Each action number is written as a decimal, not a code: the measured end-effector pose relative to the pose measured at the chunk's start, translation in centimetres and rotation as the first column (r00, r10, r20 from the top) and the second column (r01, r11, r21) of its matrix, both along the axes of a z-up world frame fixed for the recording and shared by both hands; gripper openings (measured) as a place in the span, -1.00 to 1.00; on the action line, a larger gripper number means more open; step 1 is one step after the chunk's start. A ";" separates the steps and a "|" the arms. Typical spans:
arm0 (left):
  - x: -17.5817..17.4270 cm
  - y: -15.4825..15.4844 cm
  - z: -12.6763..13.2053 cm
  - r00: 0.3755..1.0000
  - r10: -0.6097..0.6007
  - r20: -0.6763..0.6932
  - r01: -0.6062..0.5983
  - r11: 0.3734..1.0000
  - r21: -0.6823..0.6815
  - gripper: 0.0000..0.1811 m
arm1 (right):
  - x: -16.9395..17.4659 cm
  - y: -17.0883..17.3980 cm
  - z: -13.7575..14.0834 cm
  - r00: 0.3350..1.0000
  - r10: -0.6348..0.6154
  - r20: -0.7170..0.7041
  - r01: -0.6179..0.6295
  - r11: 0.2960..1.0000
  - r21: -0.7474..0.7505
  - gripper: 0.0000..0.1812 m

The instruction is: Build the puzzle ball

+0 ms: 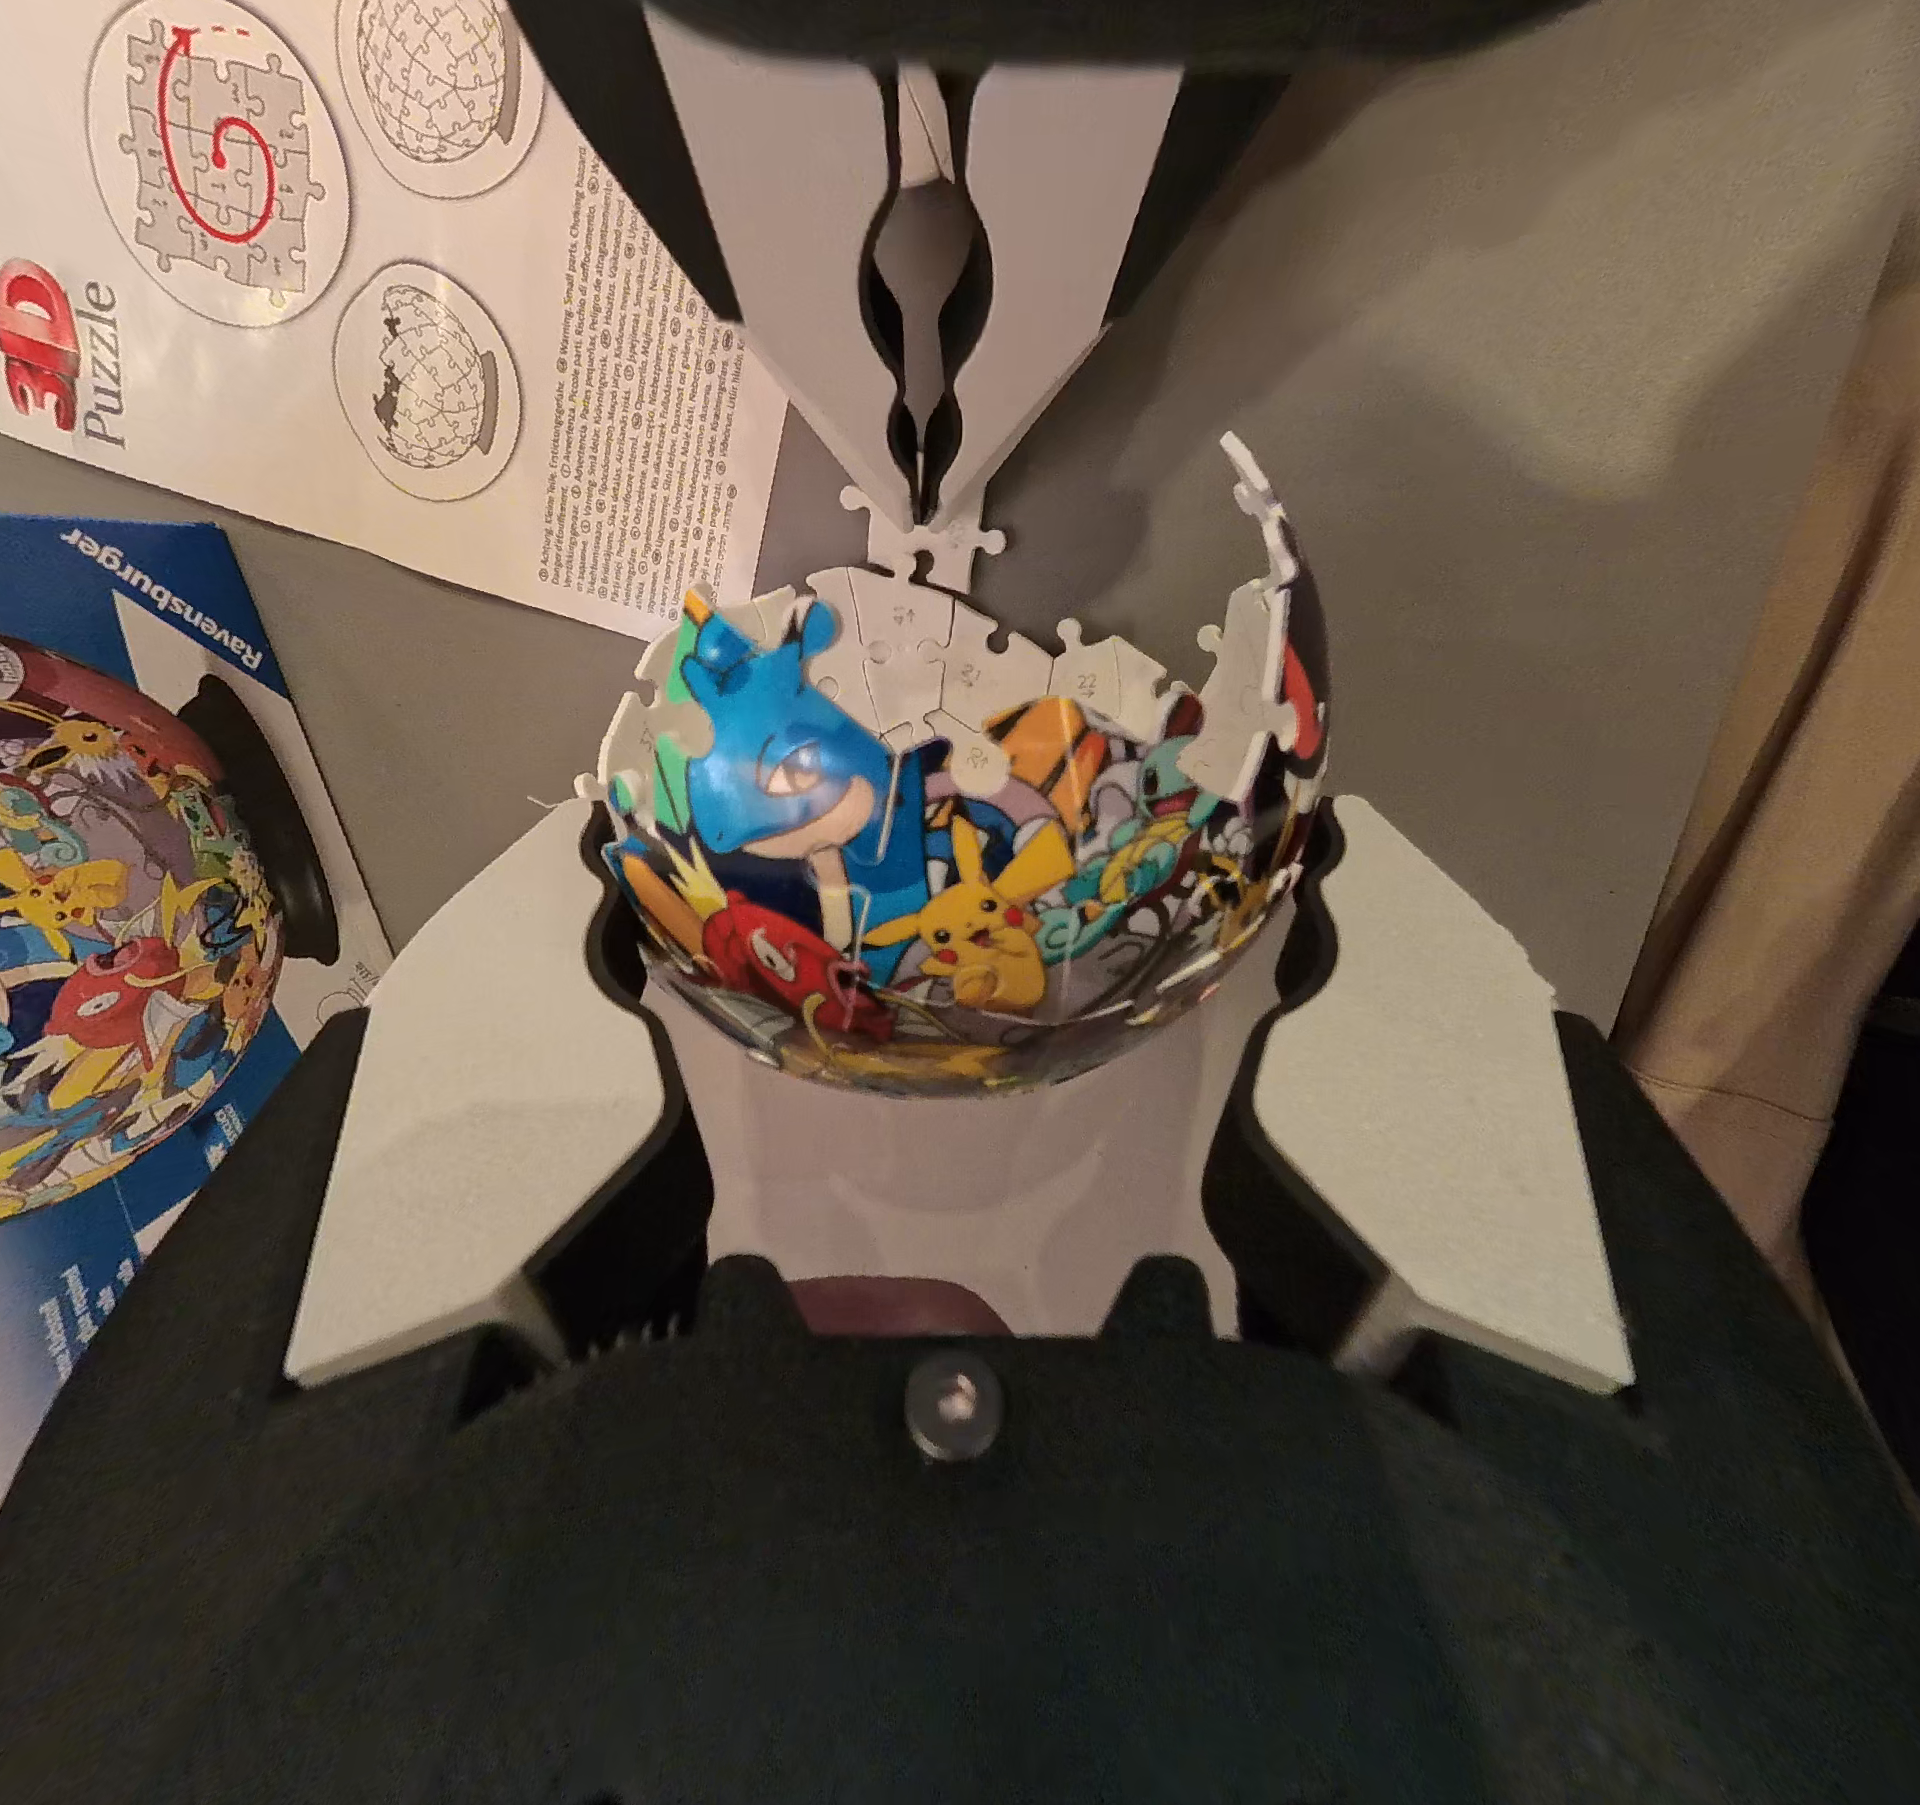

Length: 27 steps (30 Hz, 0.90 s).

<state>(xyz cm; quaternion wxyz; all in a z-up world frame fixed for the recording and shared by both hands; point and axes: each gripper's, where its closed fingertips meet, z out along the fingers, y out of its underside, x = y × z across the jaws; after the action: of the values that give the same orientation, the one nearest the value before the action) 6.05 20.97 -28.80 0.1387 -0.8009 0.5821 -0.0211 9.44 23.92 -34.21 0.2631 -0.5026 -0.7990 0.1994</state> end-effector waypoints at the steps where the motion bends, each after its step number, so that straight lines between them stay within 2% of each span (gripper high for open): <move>1: 0.0 0.0 0.0 1.000 0.001 0.001 -0.001 1.000 0.000 0.32 | 0.0 0.0 -0.1 1.000 -0.002 0.000 0.002 1.000 0.005 -1.00; 27: 0.0 0.0 0.0 1.000 0.001 -0.006 -0.001 1.000 -0.002 0.32 | -0.2 -0.5 -0.5 1.000 -0.020 -0.025 0.019 0.999 -0.026 -1.00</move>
<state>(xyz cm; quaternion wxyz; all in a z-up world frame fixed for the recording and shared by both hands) 6.08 20.97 -28.82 0.1363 -0.8014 0.5820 -0.0193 9.25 23.40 -34.74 0.2685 -0.5111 -0.7882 0.2132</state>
